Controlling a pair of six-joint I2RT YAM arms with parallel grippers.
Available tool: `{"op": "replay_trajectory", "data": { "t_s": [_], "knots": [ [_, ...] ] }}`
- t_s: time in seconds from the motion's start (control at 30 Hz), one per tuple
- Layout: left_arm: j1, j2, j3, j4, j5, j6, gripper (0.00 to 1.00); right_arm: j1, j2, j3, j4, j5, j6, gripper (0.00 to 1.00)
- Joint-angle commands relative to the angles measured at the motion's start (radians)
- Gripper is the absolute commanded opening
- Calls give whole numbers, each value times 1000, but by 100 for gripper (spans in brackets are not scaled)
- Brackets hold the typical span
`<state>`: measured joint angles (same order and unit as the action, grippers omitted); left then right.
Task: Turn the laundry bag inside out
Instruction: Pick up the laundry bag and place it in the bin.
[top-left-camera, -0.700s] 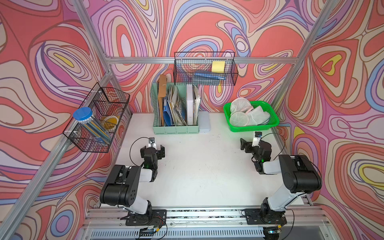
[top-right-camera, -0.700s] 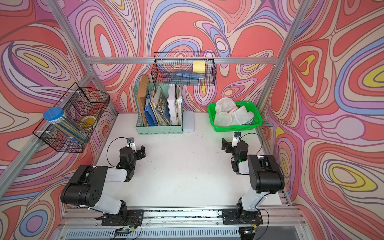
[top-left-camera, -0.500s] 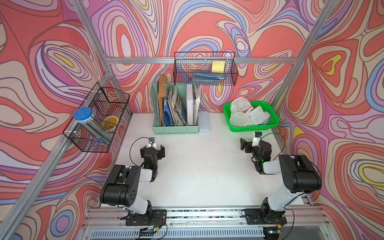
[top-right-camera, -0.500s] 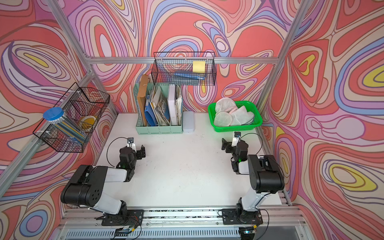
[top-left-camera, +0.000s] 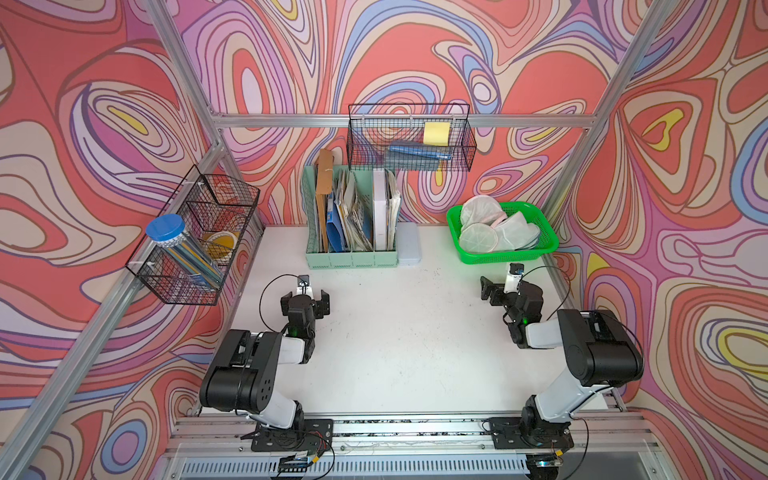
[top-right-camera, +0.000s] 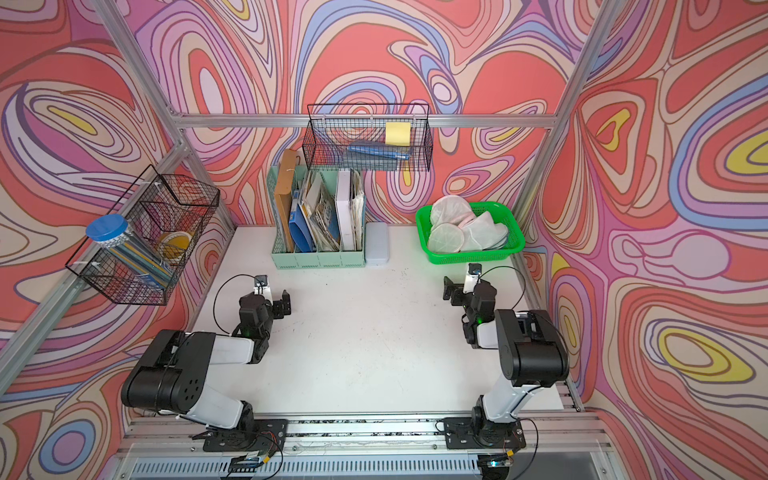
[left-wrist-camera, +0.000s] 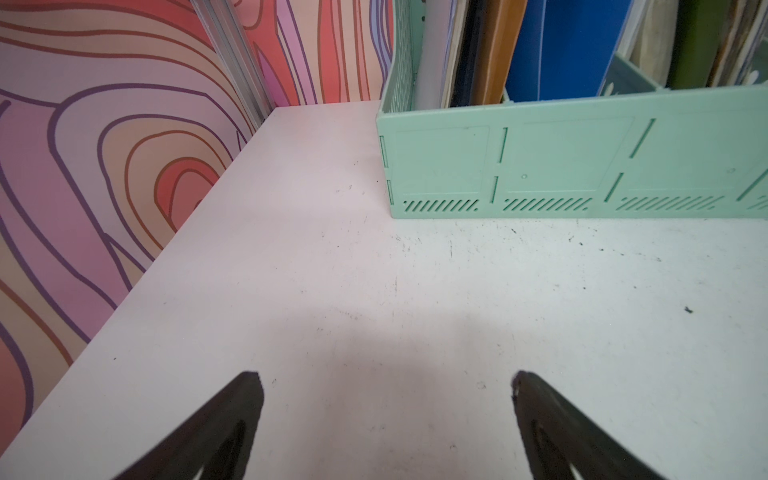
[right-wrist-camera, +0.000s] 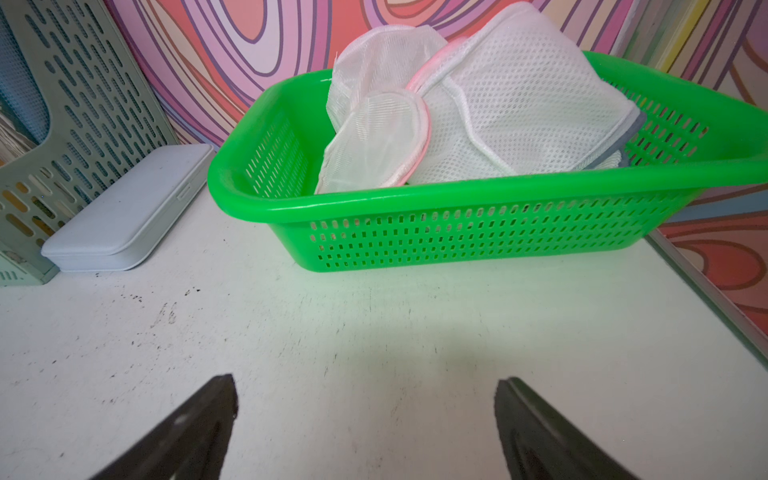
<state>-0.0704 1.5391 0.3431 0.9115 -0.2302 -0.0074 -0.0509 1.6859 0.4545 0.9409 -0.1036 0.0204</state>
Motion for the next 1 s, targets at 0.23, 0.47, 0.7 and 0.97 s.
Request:
{"op": "replay_trajectory", "data": {
  "t_s": [0.23,0.47,0.7,0.97],
  "knots": [
    [7,-253,195,-480,-161,-125,99,5,-228,237,-512,77,155,98],
    [12,-330,507,-1059,-52,-393,99,5,-124,660,-959,82,422,98],
    [6,-364,524,-1095,210,-446,90,5,150,986,-1114,79,377,92],
    [-5,-377,536,-1146,276,-452,88,4,397,1200,-1220,118,334,75]
  ]
}}
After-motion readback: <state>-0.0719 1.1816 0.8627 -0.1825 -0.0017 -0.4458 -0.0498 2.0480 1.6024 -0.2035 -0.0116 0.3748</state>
